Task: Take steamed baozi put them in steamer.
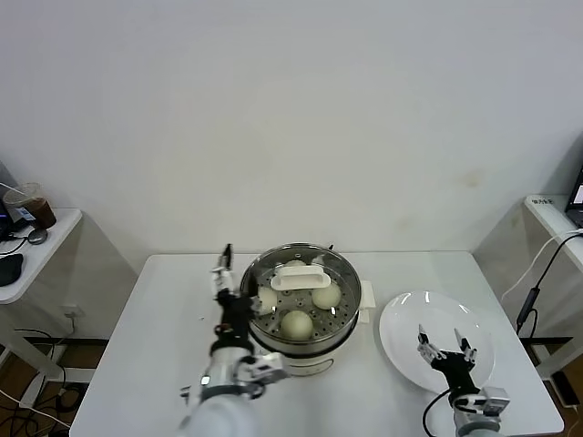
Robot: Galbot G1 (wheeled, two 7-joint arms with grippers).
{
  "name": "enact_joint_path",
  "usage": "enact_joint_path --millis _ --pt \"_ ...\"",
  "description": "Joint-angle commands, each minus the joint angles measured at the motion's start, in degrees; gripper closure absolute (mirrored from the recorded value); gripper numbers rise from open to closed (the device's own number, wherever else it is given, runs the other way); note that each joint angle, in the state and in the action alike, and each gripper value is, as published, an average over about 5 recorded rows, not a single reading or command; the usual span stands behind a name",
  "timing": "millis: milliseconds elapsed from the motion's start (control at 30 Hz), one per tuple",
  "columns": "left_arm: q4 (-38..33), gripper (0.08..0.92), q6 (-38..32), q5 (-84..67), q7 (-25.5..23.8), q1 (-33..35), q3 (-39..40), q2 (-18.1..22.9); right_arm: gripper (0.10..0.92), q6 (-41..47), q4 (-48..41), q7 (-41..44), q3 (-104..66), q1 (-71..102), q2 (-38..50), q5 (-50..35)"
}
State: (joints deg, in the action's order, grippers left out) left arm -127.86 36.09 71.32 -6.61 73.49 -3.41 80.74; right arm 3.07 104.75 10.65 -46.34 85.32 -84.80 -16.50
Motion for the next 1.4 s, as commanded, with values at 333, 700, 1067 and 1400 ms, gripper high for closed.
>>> enact_joint_path --millis 333,700,1067,1400 --pt "1.2 0.177 -38.7 -61.3 12.8 28.4 -31.2 4.1 0.203 -0.8 7.6 -0.9 6.8 8.9 2.6 4.6" --pt "4.3 0.177 -31.1 -66.1 5.5 28.8 -30.6 3.9 0.203 -0.8 8.9 -1.2 7.6 11.0 2.5 5.3" --pt "3.4 0.177 -31.1 -66.0 4.6 31.0 -31.0 4.9 0.203 2.3 12.8 0.6 4.7 12.4 1.7 5.8" --pt "2.2 0.177 -32.4 -66.1 4.0 32.7 -31.5 3.7 0.203 4.6 17.6 1.1 2.0 16.5 1.9 7.5"
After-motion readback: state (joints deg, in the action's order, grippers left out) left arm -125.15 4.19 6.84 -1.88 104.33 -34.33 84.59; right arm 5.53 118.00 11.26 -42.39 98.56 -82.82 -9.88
